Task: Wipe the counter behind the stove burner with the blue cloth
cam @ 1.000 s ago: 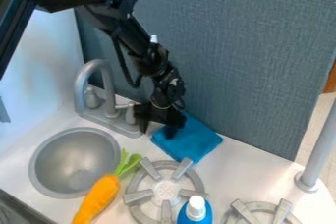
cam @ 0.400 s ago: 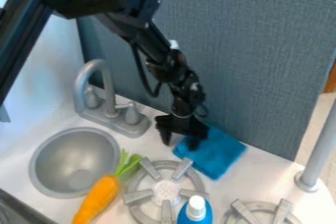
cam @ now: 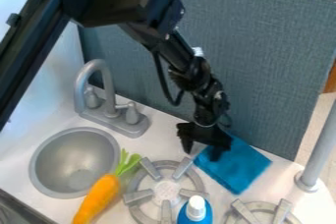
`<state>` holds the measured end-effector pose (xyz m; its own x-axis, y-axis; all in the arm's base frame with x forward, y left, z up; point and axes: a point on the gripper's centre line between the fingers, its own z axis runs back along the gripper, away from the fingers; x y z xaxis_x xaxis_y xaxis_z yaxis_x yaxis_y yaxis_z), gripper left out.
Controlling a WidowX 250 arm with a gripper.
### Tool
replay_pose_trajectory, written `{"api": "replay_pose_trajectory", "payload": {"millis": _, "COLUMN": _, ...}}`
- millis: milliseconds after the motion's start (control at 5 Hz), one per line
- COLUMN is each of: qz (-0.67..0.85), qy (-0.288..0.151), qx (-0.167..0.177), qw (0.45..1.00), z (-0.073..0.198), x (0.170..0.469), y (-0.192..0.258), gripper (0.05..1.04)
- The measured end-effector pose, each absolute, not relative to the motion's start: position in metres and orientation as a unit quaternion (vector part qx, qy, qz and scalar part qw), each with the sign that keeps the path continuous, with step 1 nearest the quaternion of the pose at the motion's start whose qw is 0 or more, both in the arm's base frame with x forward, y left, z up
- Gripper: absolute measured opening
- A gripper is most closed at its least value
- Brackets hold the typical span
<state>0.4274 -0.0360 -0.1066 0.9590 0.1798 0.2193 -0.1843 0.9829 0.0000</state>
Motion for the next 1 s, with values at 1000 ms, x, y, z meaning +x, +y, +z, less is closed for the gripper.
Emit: {"api": "replay_pose_trajectory", "payload": {"millis": 1000, "qz": 0.077, "qy": -0.165, "qx": -0.056, "qw": 0.982, "z": -0.039, "x": 0.422, "y": -0.079, "gripper": 1.001}}
